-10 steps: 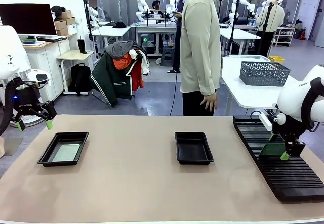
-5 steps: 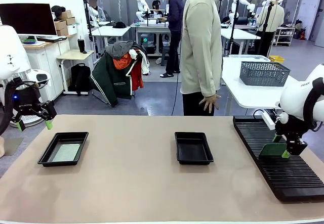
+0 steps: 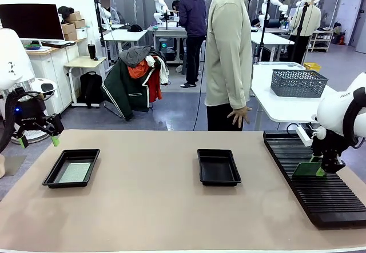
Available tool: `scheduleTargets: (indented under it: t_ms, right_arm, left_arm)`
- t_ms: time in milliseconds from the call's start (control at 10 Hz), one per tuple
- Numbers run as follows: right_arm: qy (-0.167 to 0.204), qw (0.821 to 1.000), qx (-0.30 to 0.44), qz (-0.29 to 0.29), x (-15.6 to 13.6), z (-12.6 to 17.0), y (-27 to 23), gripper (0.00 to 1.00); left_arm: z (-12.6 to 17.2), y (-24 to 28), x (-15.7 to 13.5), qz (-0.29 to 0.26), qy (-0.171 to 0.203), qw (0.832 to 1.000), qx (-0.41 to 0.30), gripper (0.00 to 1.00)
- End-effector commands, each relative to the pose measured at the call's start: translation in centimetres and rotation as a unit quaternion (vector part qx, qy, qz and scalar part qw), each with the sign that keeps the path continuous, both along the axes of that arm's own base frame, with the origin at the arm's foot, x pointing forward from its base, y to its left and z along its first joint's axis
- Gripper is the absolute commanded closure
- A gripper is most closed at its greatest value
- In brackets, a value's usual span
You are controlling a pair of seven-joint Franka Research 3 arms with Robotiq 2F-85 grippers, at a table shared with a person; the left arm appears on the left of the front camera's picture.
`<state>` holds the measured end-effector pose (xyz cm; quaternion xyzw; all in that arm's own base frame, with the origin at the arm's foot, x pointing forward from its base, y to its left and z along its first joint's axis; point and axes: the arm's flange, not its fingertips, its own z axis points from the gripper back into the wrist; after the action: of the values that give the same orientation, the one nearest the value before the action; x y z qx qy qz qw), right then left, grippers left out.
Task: Inspect and transfer BCBs to ESD trays.
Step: Pick up the Blank PCB from the PCB Rack and place it in the right ESD tray.
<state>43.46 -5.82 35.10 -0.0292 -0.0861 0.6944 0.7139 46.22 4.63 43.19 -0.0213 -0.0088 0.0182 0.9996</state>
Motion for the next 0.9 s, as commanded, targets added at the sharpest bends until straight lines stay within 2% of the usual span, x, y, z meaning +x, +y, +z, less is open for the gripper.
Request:
scheduleTargets:
  t_ms: [0,800]
  right_arm:
    - [-0.007,1.0,0.006,-0.004,-0.1,-0.32,-0.17,0.59]
    - [-0.011,1.0,0.015,0.002,-0.21,-0.83,-0.3,0.99]
  left_arm:
    - [-0.23,0.0,-0.06,0.001,-0.004,1.0,0.0,0.0]
    - [-0.23,0.0,-0.06,0.001,-0.004,1.0,0.0,0.0]
